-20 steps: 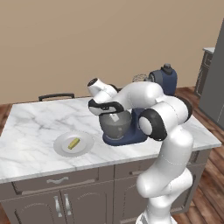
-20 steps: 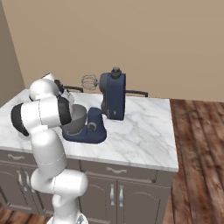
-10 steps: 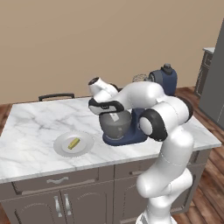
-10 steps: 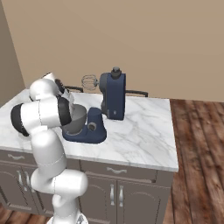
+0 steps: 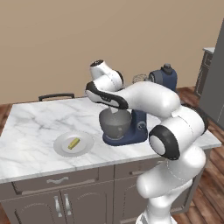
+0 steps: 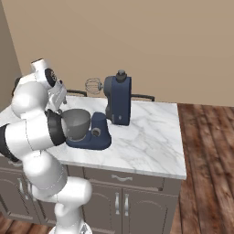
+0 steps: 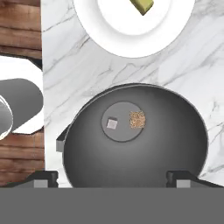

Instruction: Add butter and sugar cubes to the stand mixer bowl and then turn on the stand mixer to begin making frosting.

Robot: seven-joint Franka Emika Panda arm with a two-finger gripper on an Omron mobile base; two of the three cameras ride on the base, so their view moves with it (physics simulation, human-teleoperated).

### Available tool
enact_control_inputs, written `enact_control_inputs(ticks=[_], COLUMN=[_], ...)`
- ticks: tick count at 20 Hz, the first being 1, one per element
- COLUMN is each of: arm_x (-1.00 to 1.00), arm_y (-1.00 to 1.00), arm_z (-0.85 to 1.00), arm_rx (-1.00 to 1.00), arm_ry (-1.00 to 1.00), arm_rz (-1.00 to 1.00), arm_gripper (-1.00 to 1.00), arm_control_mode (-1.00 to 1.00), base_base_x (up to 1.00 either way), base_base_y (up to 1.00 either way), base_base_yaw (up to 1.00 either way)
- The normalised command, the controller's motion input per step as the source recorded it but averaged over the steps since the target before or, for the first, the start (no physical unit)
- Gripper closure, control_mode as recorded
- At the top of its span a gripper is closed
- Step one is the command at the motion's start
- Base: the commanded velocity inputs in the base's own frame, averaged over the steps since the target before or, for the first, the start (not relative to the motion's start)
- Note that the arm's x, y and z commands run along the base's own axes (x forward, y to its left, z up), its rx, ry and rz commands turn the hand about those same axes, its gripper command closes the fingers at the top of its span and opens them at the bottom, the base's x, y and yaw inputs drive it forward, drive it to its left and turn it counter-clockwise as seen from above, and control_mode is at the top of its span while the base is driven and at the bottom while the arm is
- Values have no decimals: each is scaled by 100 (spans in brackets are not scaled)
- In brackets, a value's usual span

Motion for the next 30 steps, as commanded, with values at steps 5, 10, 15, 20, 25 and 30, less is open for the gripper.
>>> enact_control_inputs(ticks=[5,10,15,20,25,30], arm_x=[-68,-53,-3,4,14,6], arm_y=[37,58,63,51,39,15], arm_z=[39,2,-1,-14,-36,-56], arm_rx=[13,10,4,1,0,0], arm_ry=[0,0,7,9,15,1], arm_rz=[10,26,27,28,16,11], arm_gripper=[-100,-100,-100,-100,-100,-100], arm_control_mode=[-100,-100,-100,-100,-100,-100], base_base_x=[0,0,0,0,0,0], base_base_y=[0,0,0,0,0,0], base_base_yaw=[0,0,0,0,0,0])
